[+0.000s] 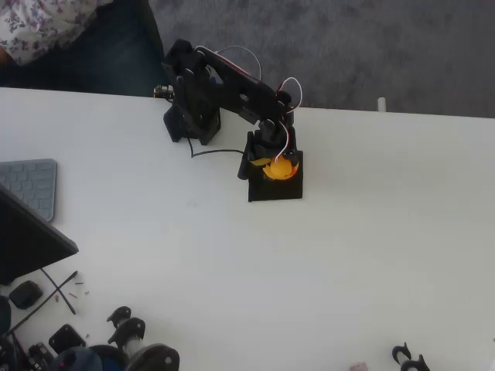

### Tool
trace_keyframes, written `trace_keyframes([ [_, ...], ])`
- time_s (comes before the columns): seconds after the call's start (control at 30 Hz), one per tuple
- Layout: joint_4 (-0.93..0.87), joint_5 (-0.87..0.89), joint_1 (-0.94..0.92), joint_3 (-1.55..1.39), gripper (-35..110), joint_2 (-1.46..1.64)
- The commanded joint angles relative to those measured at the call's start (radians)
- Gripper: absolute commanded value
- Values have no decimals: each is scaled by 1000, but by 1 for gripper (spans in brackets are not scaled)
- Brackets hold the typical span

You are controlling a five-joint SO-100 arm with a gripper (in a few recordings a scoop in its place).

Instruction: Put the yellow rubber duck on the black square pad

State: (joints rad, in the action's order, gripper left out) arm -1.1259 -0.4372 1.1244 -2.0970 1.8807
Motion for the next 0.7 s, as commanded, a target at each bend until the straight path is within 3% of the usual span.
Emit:
trace_keyframes([
  [0.0, -9, -11, -28, -5, 12, 23],
  [0.67, 5, -8, -35, 81, 12, -87],
])
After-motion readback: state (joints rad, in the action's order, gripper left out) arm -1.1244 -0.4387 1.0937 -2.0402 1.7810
